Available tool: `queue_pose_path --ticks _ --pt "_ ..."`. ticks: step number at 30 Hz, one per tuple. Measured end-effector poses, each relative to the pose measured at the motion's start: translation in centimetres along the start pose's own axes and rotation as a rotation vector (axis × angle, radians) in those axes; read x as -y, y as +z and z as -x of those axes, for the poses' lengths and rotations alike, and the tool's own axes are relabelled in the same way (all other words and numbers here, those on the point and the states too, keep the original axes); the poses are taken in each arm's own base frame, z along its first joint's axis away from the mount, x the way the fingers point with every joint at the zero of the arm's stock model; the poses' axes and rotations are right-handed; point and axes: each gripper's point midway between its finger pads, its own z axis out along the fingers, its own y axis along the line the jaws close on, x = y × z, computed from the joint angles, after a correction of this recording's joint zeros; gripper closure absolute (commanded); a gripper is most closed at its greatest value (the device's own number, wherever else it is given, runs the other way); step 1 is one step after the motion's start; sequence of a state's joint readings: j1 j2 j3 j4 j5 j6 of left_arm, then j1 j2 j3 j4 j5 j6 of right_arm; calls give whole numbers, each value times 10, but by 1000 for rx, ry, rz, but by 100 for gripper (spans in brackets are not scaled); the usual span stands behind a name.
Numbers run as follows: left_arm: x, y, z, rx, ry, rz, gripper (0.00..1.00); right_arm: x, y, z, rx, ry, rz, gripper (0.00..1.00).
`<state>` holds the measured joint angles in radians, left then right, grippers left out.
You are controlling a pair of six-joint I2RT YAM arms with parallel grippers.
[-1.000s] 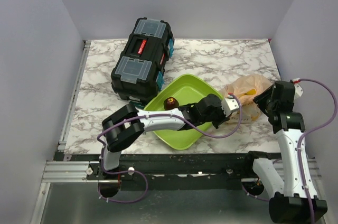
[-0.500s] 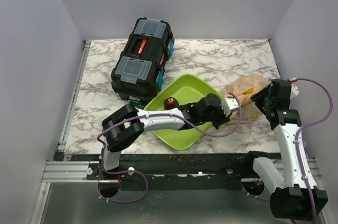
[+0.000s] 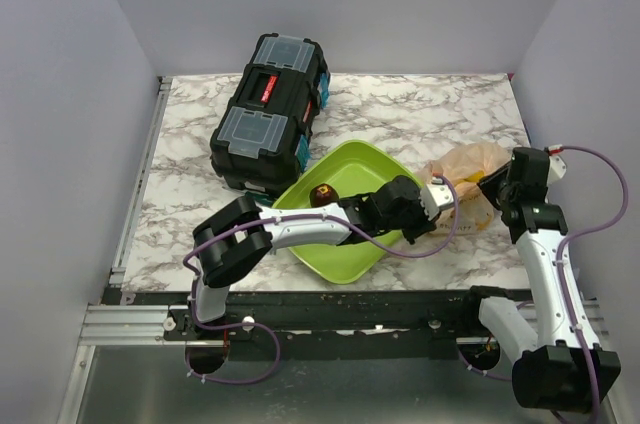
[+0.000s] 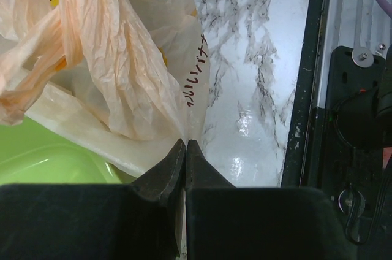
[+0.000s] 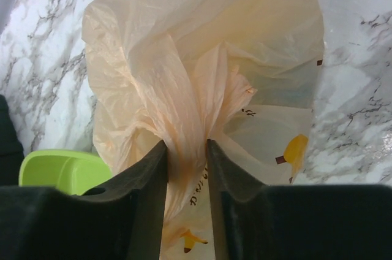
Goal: Take the fake fruits out of the plastic bag
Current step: Untie the plastic bag at the center of the board.
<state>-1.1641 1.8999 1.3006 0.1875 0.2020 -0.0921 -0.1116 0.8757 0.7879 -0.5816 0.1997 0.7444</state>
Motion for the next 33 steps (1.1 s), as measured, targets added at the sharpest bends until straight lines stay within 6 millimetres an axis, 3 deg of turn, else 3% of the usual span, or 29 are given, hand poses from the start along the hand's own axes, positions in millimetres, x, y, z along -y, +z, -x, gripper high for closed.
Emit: queue_pose_path --ticks 5,9,17,22,25,29,33 --pt "2 -2 7 3 -4 -5 61 6 5 -6 -7 3 -14 94" --pt "3 -11 21 26 -1 2 49 3 0 -4 3 5 6 99" --pt "-11 -14 98 156 40 94 47 -9 -18 2 29 19 94 99" --pt "-24 -4 130 197 70 161 48 -9 -17 1 22 16 92 99" --pt "-33 6 132 185 80 184 48 -11 -18 3 26 12 95 99" --pt "-42 16 116 139 75 194 49 -15 -23 10 41 8 106 99" --pt "-50 24 100 95 60 191 59 -20 -27 17 56 8 119 99"
